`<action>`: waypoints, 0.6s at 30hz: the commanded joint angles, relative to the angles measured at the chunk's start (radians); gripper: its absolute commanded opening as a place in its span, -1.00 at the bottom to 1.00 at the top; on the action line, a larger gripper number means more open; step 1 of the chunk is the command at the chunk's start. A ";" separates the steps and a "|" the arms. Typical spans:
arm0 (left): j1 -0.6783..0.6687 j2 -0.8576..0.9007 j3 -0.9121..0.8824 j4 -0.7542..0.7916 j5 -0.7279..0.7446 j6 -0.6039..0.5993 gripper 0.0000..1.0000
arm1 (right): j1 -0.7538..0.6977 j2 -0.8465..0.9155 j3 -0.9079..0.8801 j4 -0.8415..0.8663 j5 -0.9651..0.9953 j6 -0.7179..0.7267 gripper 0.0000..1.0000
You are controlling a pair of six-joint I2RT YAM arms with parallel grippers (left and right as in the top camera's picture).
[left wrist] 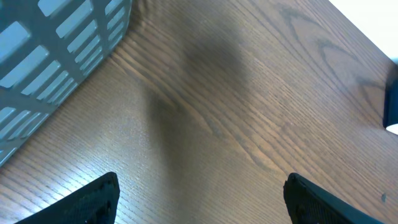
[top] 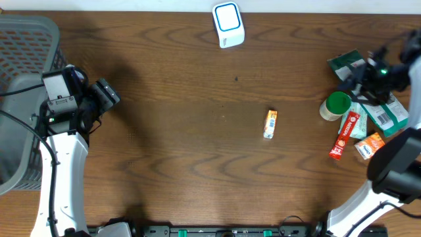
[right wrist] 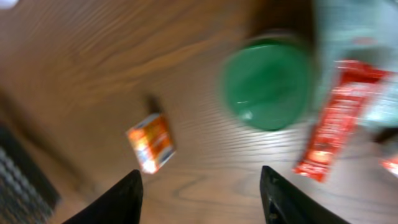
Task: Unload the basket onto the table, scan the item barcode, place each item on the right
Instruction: 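Release the pack and move the right gripper to the other tissue pack, then grasp the second orange tissue pack with the right gripper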
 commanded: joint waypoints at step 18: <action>0.004 0.005 -0.003 -0.002 -0.006 0.006 0.70 | 0.378 -0.045 -0.472 0.363 0.076 0.137 -0.93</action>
